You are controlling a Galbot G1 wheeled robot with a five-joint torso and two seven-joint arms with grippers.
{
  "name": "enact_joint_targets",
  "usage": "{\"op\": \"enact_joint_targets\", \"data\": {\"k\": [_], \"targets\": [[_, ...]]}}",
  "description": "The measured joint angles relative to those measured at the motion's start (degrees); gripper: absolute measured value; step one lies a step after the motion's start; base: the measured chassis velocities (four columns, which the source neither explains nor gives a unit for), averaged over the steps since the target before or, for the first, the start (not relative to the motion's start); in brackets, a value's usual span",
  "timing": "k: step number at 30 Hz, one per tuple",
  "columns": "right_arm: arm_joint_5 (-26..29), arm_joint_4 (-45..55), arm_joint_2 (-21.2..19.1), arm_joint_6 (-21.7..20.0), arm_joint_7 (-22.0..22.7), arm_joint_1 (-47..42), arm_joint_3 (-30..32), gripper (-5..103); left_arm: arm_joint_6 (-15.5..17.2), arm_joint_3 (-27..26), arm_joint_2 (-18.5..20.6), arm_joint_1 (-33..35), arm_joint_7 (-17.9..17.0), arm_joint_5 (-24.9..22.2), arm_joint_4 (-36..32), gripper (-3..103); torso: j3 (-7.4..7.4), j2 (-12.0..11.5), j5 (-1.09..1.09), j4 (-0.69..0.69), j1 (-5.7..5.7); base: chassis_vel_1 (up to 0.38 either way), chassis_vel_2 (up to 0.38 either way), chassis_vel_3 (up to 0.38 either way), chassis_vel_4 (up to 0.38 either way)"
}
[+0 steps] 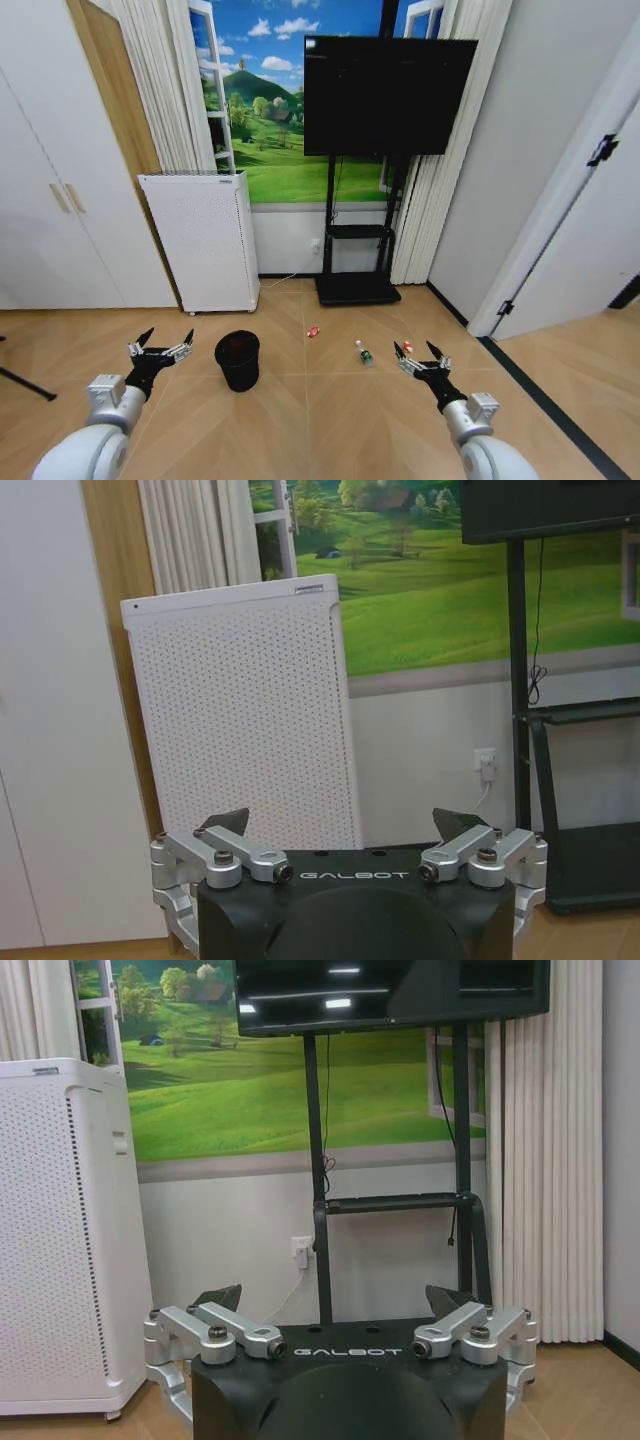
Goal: Pick up the trash bin and place the garbage on the floor into it.
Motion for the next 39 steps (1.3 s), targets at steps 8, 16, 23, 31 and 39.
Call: {"op": "enact_joint_targets", "data": {"k": [8, 16, 23, 31, 39], "targets": [[-0.14, -0.04, 0.07, 0.09, -0.05, -0.01, -0.02, 100, 0.08, 0.02, 0.05, -0.09, -0.02, -0.05, -0.02, 100, 0.01, 0.00, -0.02, 0.00, 0.01, -0.270, 0.273, 0.277, -0.280], [-0.30, -0.04, 0.23, 0.34, -0.14, -0.35, 0.06, 100, 0.13, 0.12, 0.06, -0.08, -0.02, -0.20, -0.29, 100, 0.00, 0.00, -0.03, -0.01, 0.00, -0.249, 0.251, 0.242, -0.250], [-0.28, -1.04, 0.22, 2.58, -0.43, -0.19, -0.10, 100, 0.14, 0.14, 0.02, -0.06, -0.02, -0.23, -0.49, 100, 0.02, -0.01, -0.02, -0.01, 0.03, -0.217, 0.222, 0.209, -0.205], [-0.33, -1.48, 0.27, 2.63, 0.42, -0.19, -0.18, 100, 1.84, 0.15, -0.41, 0.10, -0.92, 0.33, -0.94, 100, -0.22, -0.37, -0.03, 0.00, -0.15, -0.045, 0.023, 0.008, -0.020], [-0.23, -1.70, 0.25, 2.55, 0.61, -0.17, -0.19, 100, 3.52, 0.42, -0.57, 0.37, -1.18, 1.31, -1.82, 100, -1.77, -3.08, -0.03, 0.00, -1.20, 0.011, -0.007, -0.004, 0.008]]}}
